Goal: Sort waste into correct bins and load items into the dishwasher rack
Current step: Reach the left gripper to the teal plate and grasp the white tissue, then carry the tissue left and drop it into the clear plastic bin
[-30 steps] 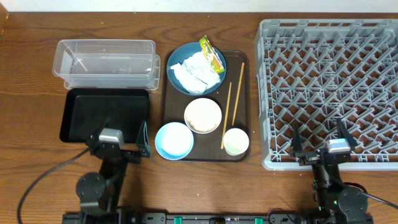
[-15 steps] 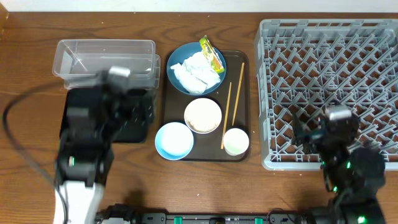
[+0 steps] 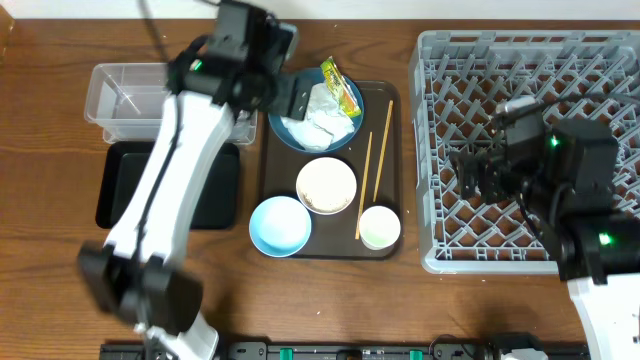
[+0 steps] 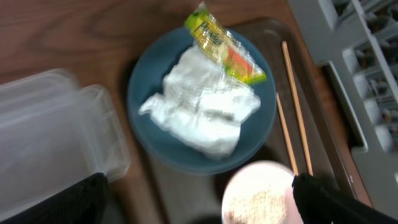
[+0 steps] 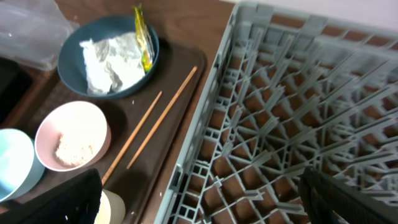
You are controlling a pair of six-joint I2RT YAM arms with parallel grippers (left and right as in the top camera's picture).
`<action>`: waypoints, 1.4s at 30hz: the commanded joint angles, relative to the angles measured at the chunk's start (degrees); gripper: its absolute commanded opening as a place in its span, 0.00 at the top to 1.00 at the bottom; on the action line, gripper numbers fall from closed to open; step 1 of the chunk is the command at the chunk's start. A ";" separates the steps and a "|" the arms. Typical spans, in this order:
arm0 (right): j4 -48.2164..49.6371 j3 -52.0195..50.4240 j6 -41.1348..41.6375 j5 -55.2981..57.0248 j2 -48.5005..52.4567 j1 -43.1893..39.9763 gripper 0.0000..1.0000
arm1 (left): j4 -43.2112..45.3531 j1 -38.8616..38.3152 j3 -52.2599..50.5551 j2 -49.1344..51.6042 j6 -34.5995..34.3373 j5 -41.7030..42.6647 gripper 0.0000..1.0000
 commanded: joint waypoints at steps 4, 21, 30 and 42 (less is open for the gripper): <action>-1.07 1.27 0.81 -8.35 4.46 0.04 0.01 | 2.29 -0.50 1.44 9.31 -0.42 7.43 0.04; -1.53 1.22 0.76 -11.47 6.34 0.04 0.01 | 12.37 -1.03 1.44 24.50 0.31 -0.98 0.04; -1.57 1.20 0.76 -11.47 6.40 0.02 0.01 | 16.68 -1.03 1.42 27.61 6.58 -1.81 0.04; -1.55 1.20 0.79 -10.58 6.40 0.04 0.01 | 16.00 -1.03 -0.35 27.80 6.60 -1.81 0.60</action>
